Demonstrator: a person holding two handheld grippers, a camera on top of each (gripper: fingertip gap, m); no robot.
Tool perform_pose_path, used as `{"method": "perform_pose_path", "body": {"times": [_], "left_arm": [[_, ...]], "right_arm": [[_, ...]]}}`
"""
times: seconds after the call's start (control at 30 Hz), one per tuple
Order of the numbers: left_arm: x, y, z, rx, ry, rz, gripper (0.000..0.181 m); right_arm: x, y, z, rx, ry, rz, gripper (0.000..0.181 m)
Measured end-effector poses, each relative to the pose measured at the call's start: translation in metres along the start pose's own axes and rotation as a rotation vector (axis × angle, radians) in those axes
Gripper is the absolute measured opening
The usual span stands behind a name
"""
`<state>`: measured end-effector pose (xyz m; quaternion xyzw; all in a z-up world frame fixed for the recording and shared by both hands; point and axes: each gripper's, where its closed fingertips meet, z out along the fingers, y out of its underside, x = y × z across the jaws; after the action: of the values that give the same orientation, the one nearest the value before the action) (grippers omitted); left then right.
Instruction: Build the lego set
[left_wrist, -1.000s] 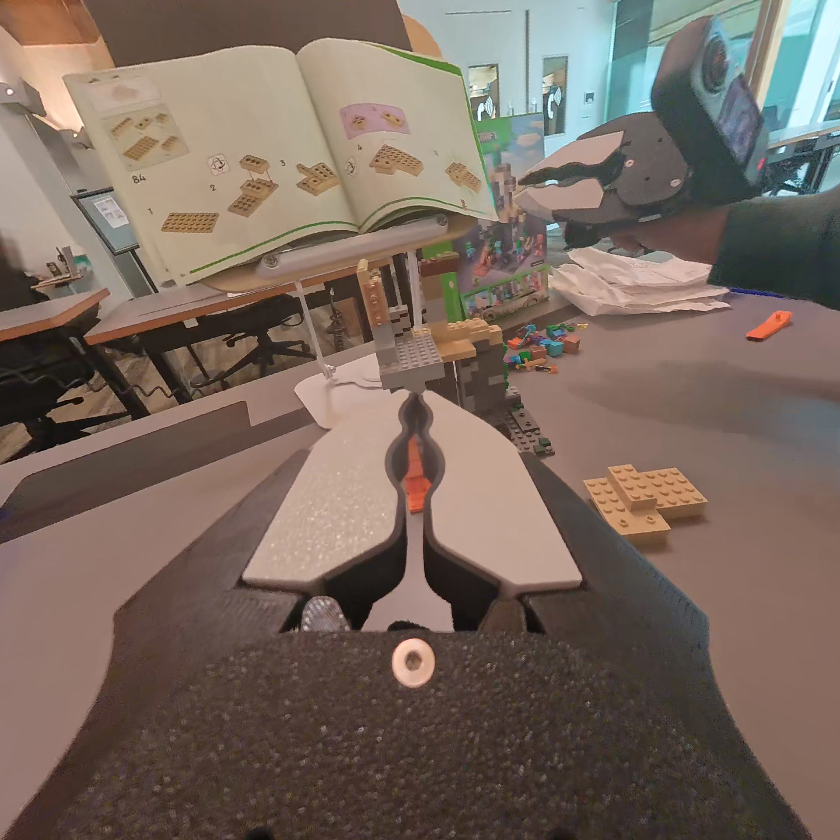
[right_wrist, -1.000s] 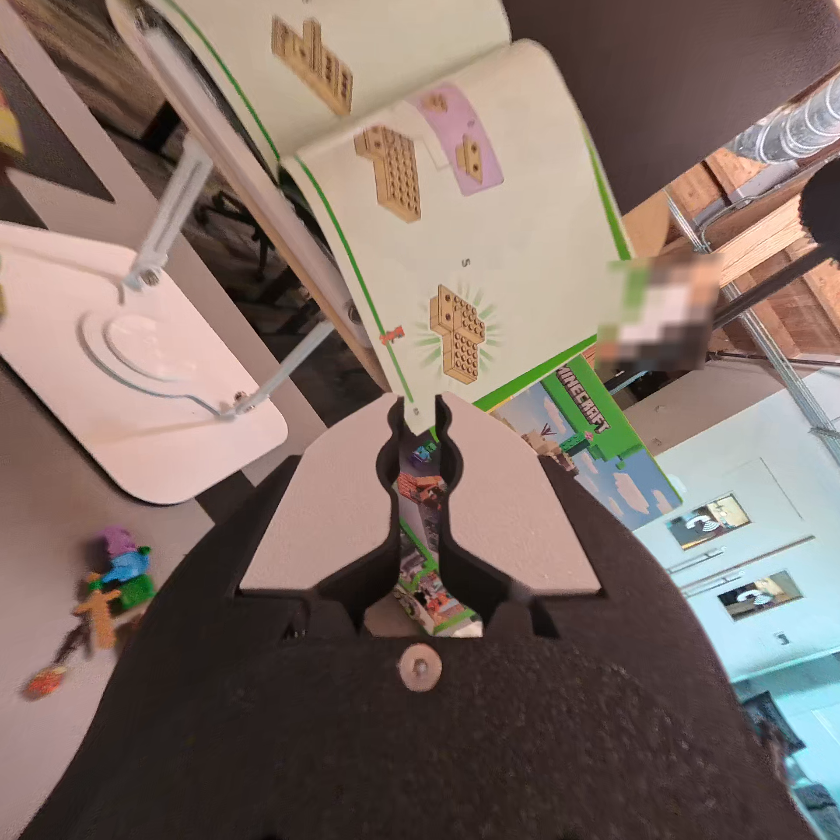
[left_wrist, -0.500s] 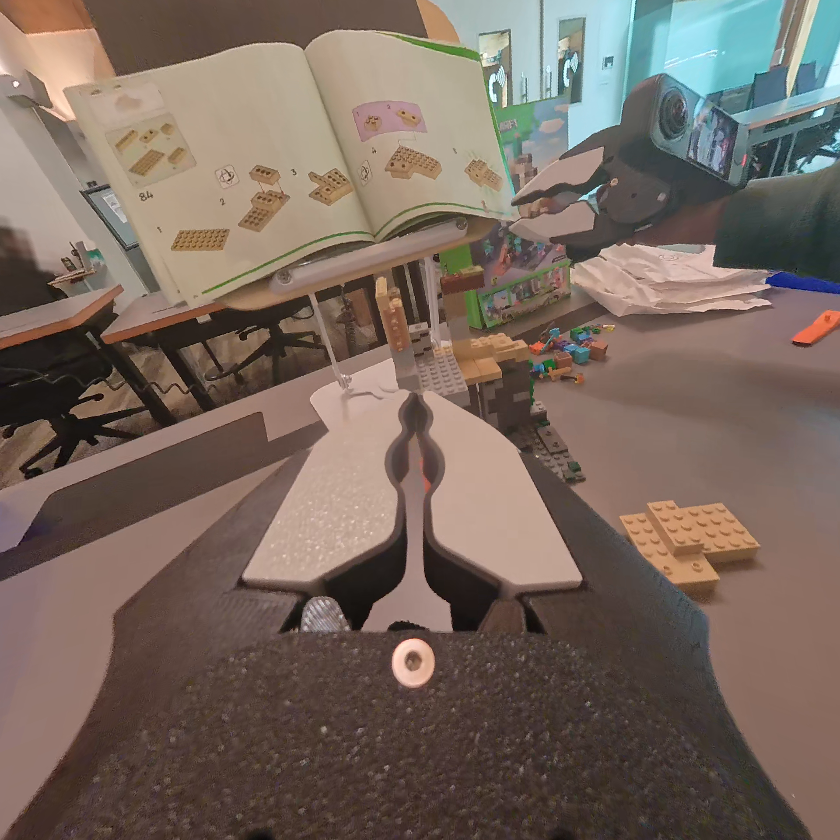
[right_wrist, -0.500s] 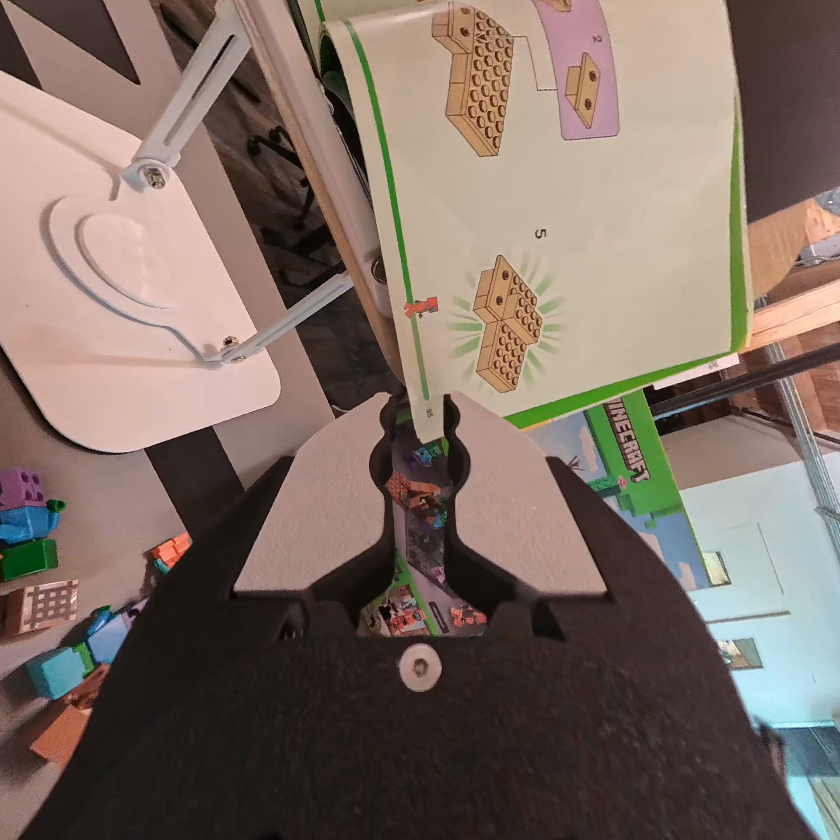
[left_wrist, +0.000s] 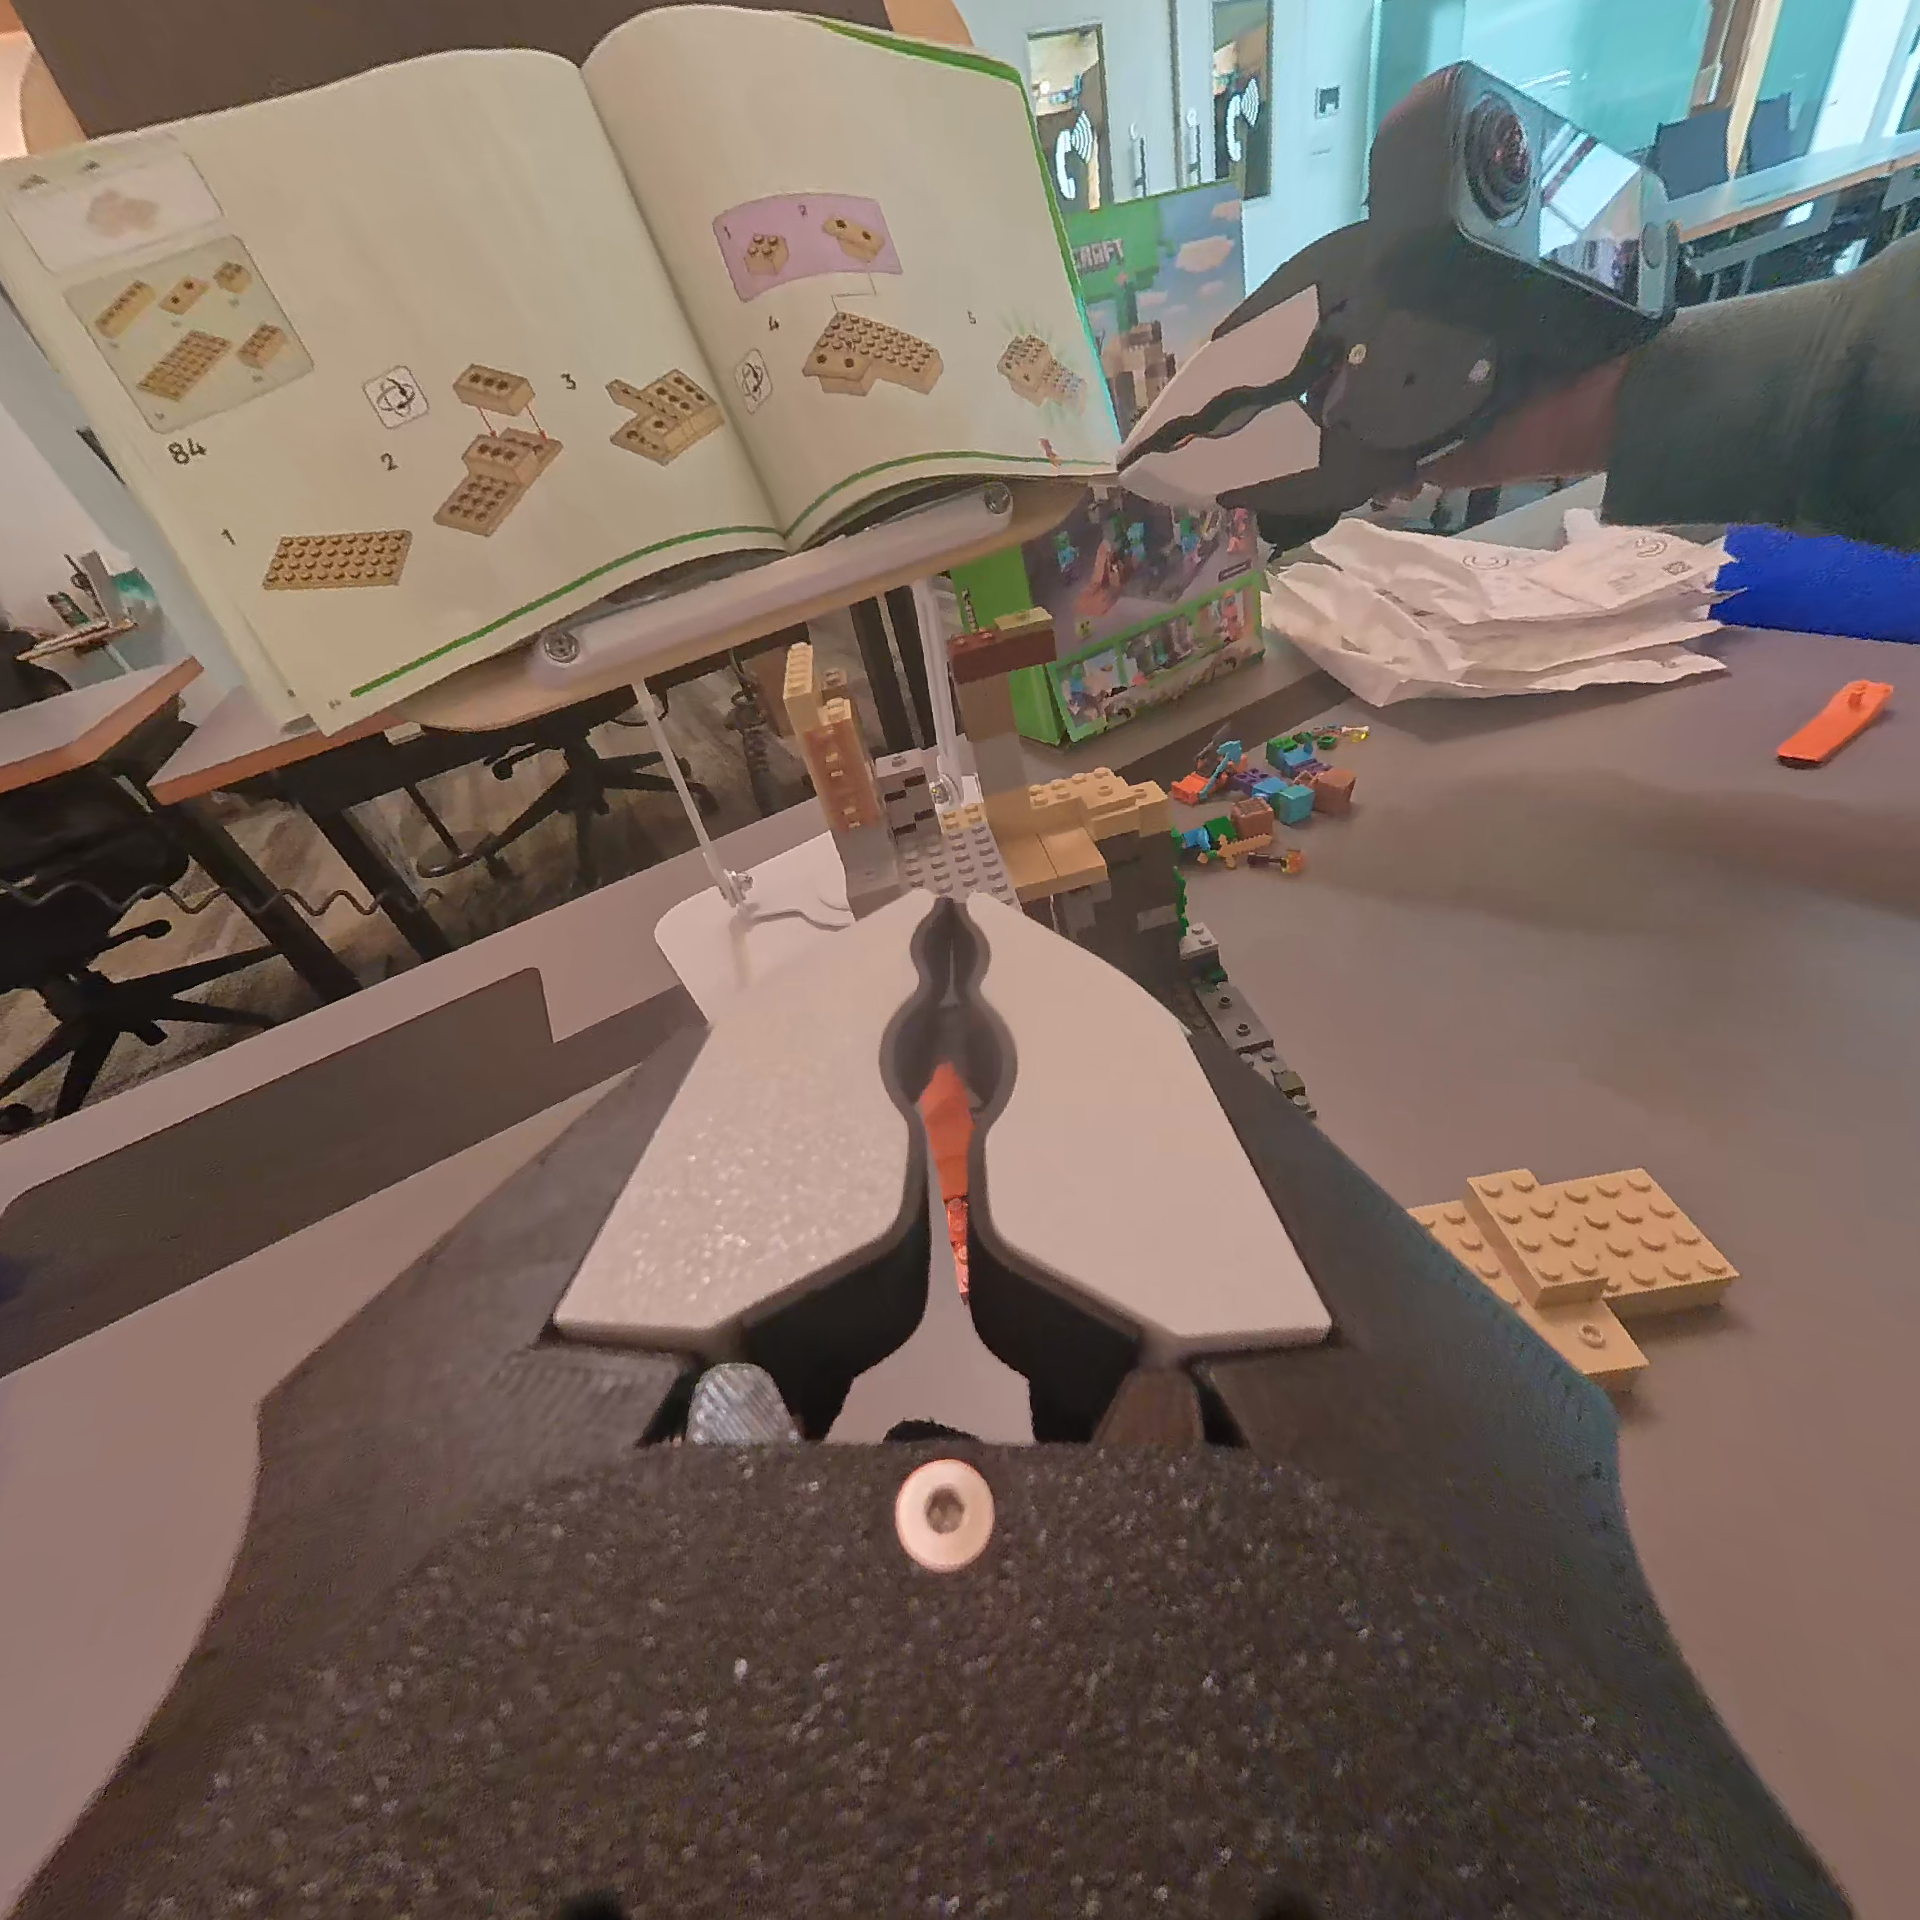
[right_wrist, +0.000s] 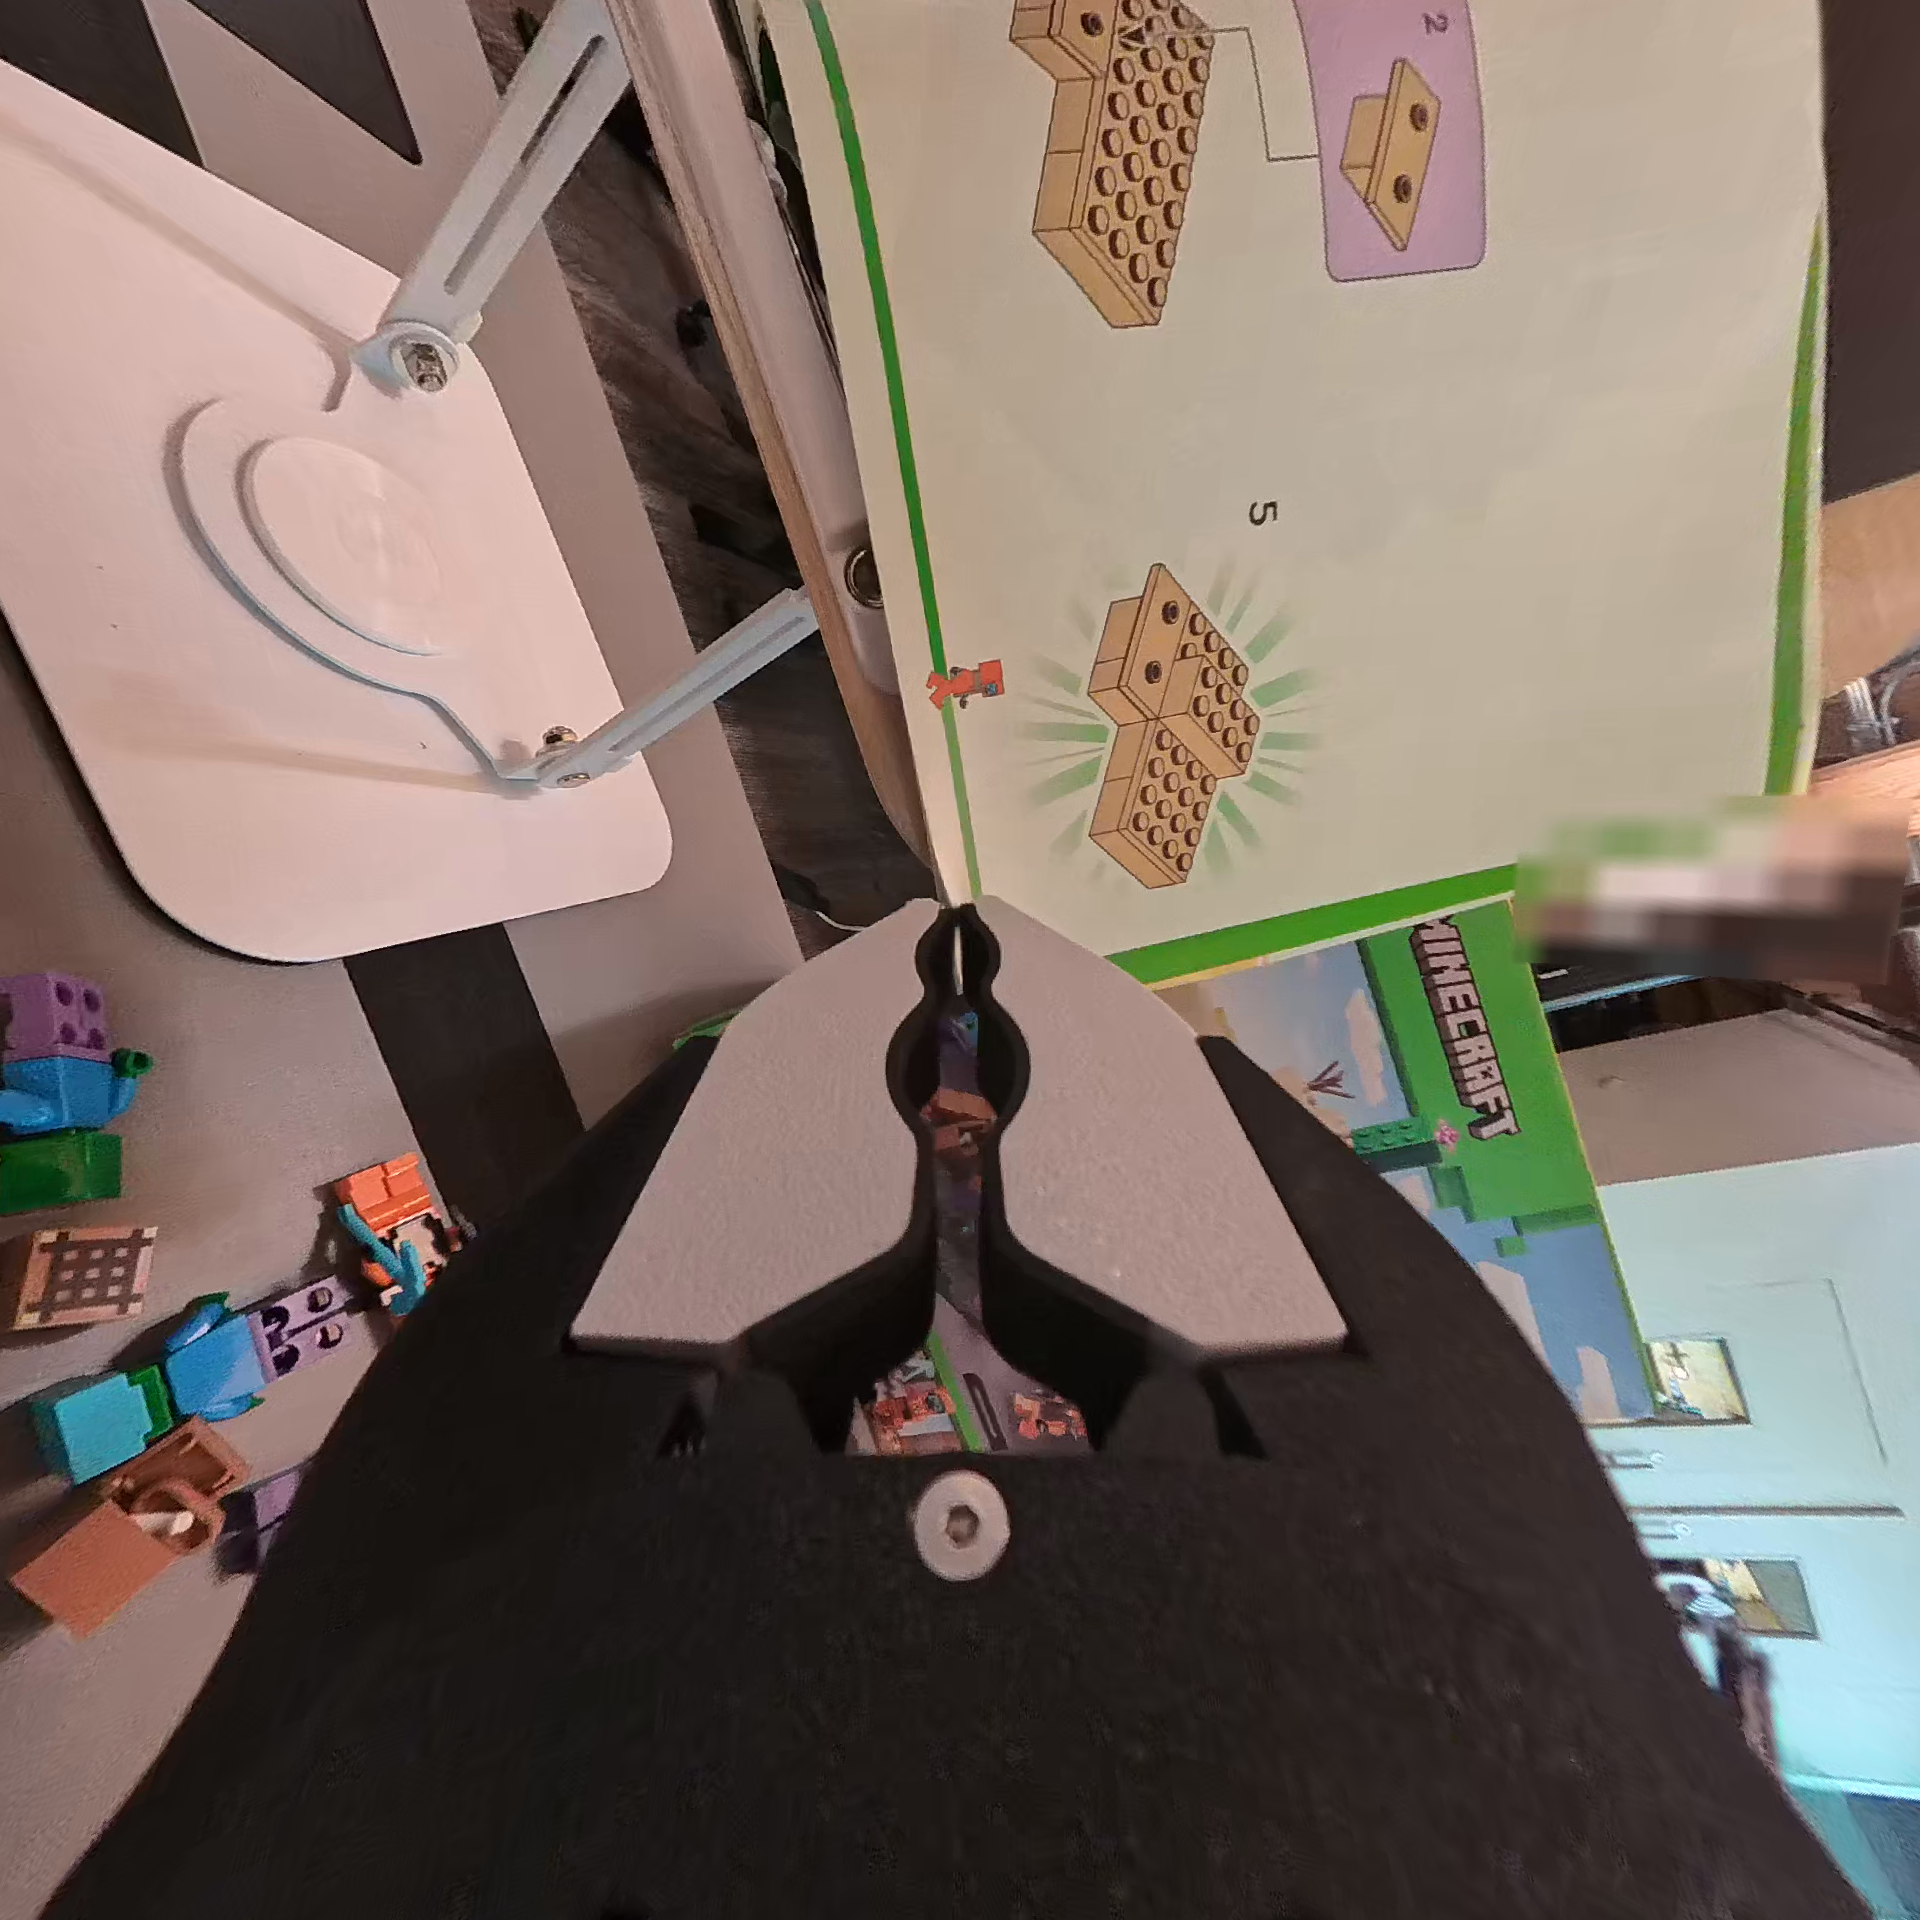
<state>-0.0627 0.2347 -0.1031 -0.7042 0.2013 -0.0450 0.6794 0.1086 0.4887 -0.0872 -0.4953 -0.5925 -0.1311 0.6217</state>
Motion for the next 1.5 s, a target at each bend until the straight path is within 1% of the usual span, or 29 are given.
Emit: {"method": "perform_pose_path", "body": {"times": [0.1,0.33,0.87,1.5], "left_arm": [[0.002,0.001,0.000,-0.005,0.012,0.001,0.000],[0.005,0.005,0.001,-0.015,0.035,-0.001,0.000],[0.018,0.016,0.003,-0.036,0.106,0.008,0.000],[0.027,0.029,0.005,-0.057,0.173,-0.004,0.000]], "right_arm": [[-0.004,-0.003,-0.002,0.010,-0.040,0.010,0.000],[-0.007,-0.009,-0.009,0.018,-0.184,0.085,0.000],[-0.005,-0.004,-0.010,-0.068,-0.587,0.319,0.001],[-0.005,-0.006,-0.010,-0.065,-0.752,0.499,0.000]]}}
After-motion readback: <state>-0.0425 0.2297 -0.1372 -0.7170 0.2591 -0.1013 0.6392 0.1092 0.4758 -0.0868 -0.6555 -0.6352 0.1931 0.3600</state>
